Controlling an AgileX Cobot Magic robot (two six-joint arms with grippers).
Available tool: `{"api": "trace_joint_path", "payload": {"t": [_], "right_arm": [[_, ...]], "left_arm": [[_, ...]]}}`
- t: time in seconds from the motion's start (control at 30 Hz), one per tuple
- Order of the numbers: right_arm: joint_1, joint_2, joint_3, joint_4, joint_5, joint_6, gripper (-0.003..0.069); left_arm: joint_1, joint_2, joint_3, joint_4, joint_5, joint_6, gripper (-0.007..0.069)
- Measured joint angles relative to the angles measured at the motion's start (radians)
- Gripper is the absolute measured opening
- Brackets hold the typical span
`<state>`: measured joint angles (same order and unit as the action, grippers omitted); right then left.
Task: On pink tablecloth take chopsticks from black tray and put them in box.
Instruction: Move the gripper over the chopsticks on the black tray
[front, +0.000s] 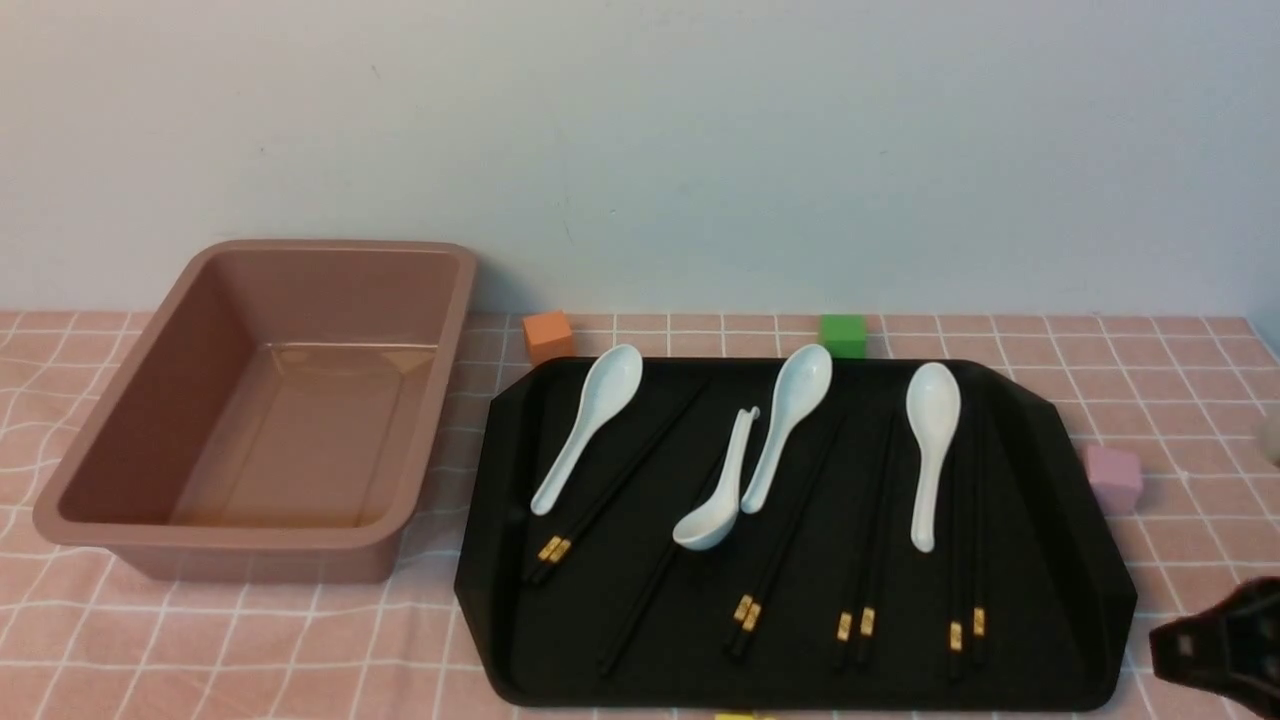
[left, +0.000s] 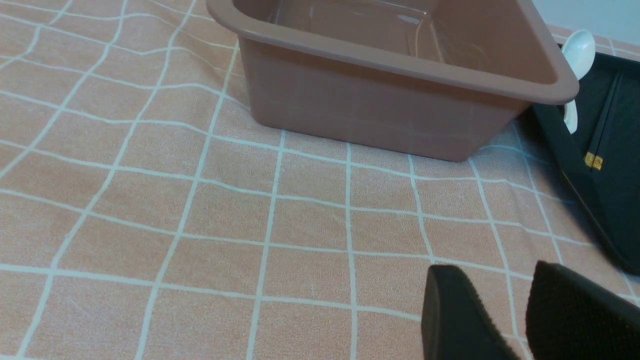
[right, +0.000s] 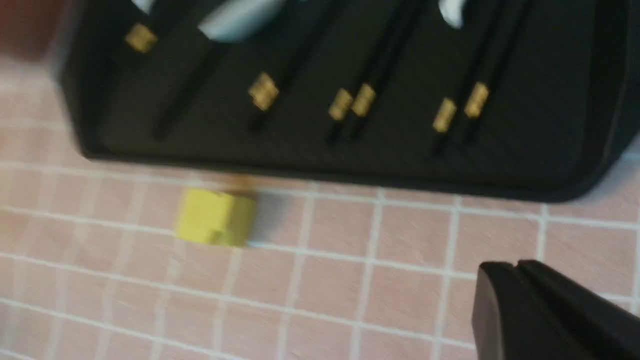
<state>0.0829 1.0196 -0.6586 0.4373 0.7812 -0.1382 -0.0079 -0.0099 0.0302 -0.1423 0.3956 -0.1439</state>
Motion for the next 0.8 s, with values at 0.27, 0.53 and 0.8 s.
{"api": "trace_joint_path", "payload": {"t": [0.27,0.53,0.8], "right_arm": [[0.188,0.390,-0.220,-0.278,0.028,0.281,0.0053],[0.326,0.571,-0.348,-0.535,-0.002,0.637,0.0179],[0.283,0.726,-0.381,-0.516,-0.082,0.678,0.0456]], "left_arm": [[0.000,0.000,0.000,0.000,0.000,0.000,0.0239],[0.000,0.000,0.000,0.000,0.000,0.000,0.0239],[0.000,0.000,0.000,0.000,0.000,0.000,0.0239]]}}
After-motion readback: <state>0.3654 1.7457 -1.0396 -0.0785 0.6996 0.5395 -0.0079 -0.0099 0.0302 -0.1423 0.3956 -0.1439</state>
